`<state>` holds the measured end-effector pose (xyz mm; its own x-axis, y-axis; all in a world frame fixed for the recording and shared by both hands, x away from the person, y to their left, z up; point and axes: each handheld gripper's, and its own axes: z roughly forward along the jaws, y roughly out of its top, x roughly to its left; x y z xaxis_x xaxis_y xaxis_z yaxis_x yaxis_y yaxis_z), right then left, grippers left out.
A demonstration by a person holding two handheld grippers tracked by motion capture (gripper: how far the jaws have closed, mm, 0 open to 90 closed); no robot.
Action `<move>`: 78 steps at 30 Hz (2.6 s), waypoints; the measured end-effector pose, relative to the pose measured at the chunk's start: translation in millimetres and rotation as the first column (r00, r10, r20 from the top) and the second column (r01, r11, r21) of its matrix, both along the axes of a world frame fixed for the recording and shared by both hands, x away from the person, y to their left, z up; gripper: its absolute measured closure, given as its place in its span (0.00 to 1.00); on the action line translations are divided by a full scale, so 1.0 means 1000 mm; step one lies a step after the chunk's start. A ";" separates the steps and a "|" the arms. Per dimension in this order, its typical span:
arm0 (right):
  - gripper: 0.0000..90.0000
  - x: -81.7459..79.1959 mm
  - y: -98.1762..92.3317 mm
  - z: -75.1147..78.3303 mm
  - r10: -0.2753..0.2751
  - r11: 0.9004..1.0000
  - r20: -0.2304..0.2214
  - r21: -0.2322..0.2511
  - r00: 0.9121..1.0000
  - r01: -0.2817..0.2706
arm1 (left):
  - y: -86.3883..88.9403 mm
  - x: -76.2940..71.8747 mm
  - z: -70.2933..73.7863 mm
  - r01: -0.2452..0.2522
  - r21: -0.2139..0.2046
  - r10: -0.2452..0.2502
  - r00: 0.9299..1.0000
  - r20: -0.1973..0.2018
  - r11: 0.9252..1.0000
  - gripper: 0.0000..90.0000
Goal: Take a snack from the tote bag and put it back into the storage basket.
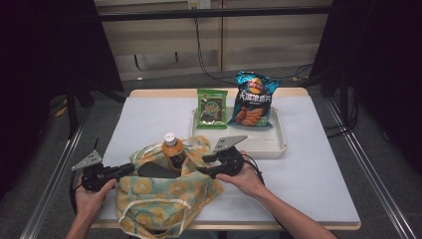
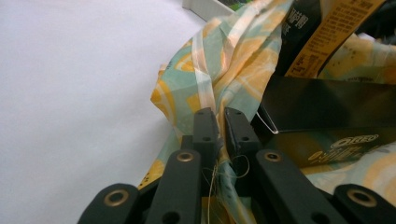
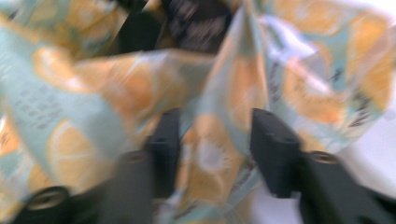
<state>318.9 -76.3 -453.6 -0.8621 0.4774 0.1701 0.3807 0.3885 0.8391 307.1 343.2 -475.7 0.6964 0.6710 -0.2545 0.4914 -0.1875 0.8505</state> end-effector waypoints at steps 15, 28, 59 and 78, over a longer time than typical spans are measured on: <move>0.24 0.067 0.007 -0.014 -0.068 0.995 -0.042 0.073 0.997 0.071 | 0.006 -0.009 -0.003 0.018 -0.016 -0.018 1.000 0.002 1.000 0.88; 1.00 0.034 0.022 -0.021 0.047 0.998 -0.026 -0.034 0.999 -0.048 | 0.004 -0.009 -0.005 0.004 -0.018 -0.004 1.000 0.009 1.000 0.79; 0.39 -0.001 -0.013 0.015 -0.093 0.994 0.048 0.062 0.994 0.090 | -0.012 -0.019 0.028 -0.035 -0.036 0.037 0.997 0.063 0.999 0.43; 0.50 -0.028 0.042 -0.001 0.091 0.996 -0.020 -0.009 0.996 -0.092 | -0.058 -0.048 0.029 0.190 0.037 -0.192 0.980 0.055 0.981 0.47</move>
<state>290.7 -33.9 -454.4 -0.8987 0.3984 0.1835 0.3598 0.4305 0.8278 259.0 285.1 -446.5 0.8254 0.5315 -0.1903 0.3937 -0.3003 0.8688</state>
